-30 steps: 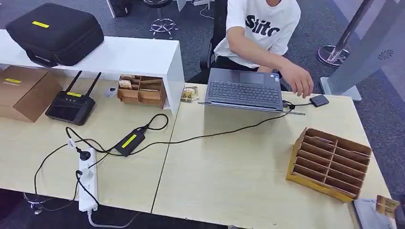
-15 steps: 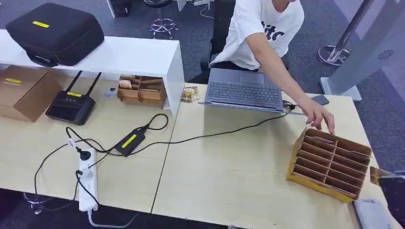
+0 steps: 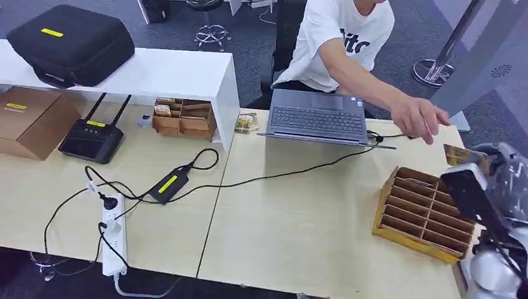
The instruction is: Pass the card to the sensor for recognition and then transmit it.
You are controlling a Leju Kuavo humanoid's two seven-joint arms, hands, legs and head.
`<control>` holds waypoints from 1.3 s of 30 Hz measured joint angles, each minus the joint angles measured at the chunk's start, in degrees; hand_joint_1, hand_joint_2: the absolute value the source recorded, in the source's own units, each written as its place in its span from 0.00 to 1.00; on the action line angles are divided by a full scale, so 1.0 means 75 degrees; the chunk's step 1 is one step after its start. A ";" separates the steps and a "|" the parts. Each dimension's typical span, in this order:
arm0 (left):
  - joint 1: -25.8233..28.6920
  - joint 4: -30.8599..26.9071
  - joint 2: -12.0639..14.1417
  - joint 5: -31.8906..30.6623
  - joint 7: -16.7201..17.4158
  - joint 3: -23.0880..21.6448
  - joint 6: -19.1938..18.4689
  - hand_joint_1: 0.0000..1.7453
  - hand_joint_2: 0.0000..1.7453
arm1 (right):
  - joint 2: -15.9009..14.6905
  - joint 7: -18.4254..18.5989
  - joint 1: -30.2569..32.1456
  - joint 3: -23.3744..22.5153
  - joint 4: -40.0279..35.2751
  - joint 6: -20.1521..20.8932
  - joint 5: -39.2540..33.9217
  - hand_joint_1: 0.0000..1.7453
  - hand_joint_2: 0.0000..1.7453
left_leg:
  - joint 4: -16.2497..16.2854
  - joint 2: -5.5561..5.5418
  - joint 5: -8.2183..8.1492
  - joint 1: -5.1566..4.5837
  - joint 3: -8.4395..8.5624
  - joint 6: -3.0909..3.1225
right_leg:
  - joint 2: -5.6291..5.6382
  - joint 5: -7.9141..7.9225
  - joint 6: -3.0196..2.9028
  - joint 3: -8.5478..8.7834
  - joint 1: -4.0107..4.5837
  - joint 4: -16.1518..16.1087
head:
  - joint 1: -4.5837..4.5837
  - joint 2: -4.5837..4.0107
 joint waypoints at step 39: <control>-0.0123 0.0000 0.0231 0.0588 0.0073 -0.0918 -0.0099 0.00 1.00 | -0.0374 0.0779 -0.3126 0.3476 0.2752 -0.0402 0.1384 0.00 1.00 | 0.0005 -0.0043 0.0035 0.0023 -0.0038 -0.0012 | -0.0035 0.0024 0.0002 -0.0041 0.0020 0.0007 | 0.0000 0.0000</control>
